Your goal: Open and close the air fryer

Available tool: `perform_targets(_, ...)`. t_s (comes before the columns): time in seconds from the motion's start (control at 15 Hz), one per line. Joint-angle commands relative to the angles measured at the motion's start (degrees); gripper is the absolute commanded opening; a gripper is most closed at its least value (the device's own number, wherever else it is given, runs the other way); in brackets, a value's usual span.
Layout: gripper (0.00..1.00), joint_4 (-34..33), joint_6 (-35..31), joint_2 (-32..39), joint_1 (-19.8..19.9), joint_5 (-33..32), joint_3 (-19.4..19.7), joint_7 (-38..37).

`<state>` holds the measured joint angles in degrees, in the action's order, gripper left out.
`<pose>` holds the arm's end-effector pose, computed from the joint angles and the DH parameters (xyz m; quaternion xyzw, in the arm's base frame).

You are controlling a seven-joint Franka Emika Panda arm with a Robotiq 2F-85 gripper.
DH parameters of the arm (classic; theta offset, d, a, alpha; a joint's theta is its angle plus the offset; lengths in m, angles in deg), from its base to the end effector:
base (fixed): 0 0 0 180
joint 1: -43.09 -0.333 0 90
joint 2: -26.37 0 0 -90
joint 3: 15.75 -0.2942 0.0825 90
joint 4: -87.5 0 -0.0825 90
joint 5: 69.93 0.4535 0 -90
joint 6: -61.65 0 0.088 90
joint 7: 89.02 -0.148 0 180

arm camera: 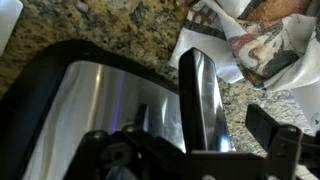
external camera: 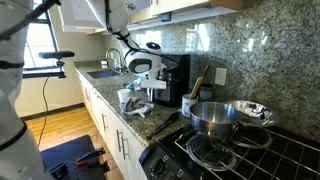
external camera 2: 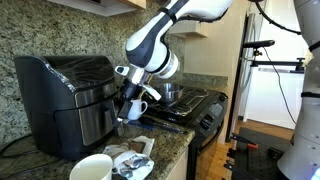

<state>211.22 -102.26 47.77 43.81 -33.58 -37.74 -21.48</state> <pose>0.6020 0.2170 0.1494 -0.8685 -0.4283 -0.2161 0.1248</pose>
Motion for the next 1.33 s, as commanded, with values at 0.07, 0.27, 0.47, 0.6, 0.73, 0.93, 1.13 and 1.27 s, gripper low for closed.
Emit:
perform_targets(0.07,1.0,0.5,0.0,-0.3,-0.5,-3.1,0.6,-3.6)
perform_targets(0.27,1.0,1.3,-1.6,-0.3,-2.9,-10.4,3.3,-12.4)
perform_targets(0.47,1.0,2.2,-4.1,-0.1,-4.7,-17.2,5.3,-22.3)
perform_targets(0.6,1.0,2.6,-5.4,0.2,-5.3,-21.4,6.2,-28.4)
perform_targets(0.73,1.0,2.8,-6.2,0.8,-5.4,-25.0,6.3,-33.4)
perform_targets(0.93,1.0,2.0,-7.5,2.6,-4.2,-28.2,4.5,-38.4)
perform_targets(1.13,1.0,1.9,-12.1,4.1,-7.3,-33.2,7.5,-45.2)
perform_targets(1.27,1.0,2.6,-16.9,4.4,-11.7,-37.6,12.8,-51.7)
